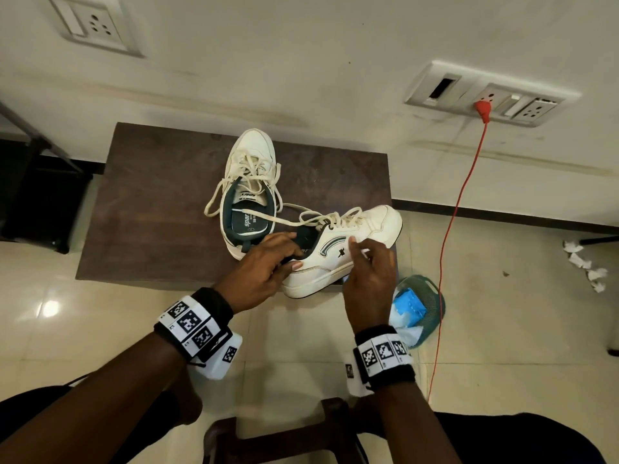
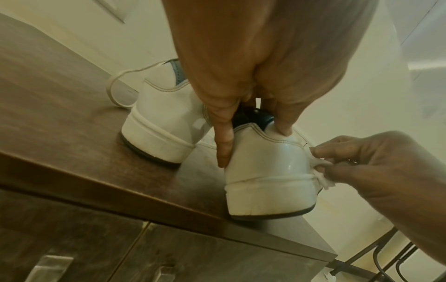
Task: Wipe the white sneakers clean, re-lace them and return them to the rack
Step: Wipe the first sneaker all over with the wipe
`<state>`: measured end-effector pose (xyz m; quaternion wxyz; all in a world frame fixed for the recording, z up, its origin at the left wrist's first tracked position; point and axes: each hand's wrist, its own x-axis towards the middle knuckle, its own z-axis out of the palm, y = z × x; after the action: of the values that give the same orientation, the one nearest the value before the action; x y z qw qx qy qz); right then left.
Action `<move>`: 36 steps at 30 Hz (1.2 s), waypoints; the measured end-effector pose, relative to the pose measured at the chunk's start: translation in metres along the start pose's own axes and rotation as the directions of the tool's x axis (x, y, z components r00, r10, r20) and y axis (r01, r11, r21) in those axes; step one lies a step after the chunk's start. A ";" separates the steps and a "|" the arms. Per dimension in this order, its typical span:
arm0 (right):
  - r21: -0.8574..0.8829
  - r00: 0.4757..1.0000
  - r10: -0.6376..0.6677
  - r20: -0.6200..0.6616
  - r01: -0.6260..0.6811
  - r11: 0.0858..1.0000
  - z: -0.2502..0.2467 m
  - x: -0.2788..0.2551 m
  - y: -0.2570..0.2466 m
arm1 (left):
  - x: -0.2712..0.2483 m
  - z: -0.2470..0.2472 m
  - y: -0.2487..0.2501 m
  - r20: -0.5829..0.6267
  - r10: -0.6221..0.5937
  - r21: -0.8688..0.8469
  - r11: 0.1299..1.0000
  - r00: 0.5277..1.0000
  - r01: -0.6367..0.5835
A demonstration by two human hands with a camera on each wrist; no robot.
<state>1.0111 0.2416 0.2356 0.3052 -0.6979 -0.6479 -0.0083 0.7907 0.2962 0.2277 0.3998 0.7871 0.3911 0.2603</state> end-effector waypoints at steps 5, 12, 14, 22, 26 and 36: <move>0.236 0.996 0.091 0.009 -0.091 0.968 0.011 -0.036 -0.057 | 0.001 -0.003 0.001 0.003 -0.035 -0.008 0.999 0.999 0.035; 0.159 0.996 0.083 -0.019 -0.079 0.984 0.002 -0.020 -0.014 | -0.001 -0.002 -0.005 0.050 -0.066 -0.146 0.987 0.997 0.073; 0.213 0.980 0.190 -0.060 -0.173 0.962 0.006 -0.021 -0.024 | -0.001 -0.002 -0.004 0.055 -0.078 -0.144 0.986 0.995 0.085; 0.300 0.999 0.006 0.048 -0.021 0.954 0.007 -0.044 -0.056 | 0.002 -0.006 -0.006 0.064 -0.085 -0.067 0.994 0.994 0.089; 0.358 0.997 0.068 0.043 -0.079 0.931 0.001 -0.042 -0.056 | 0.004 -0.006 -0.004 0.067 -0.097 -0.065 0.993 0.993 0.101; 0.319 0.989 0.131 -0.063 -0.104 0.942 0.018 -0.054 -0.070 | 0.005 -0.005 -0.007 0.081 -0.097 -0.039 0.994 0.992 0.100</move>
<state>0.9324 0.1987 0.2280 0.4389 -0.6768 -0.5849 0.0843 0.7874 0.3053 0.2254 0.4441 0.7678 0.4076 0.2171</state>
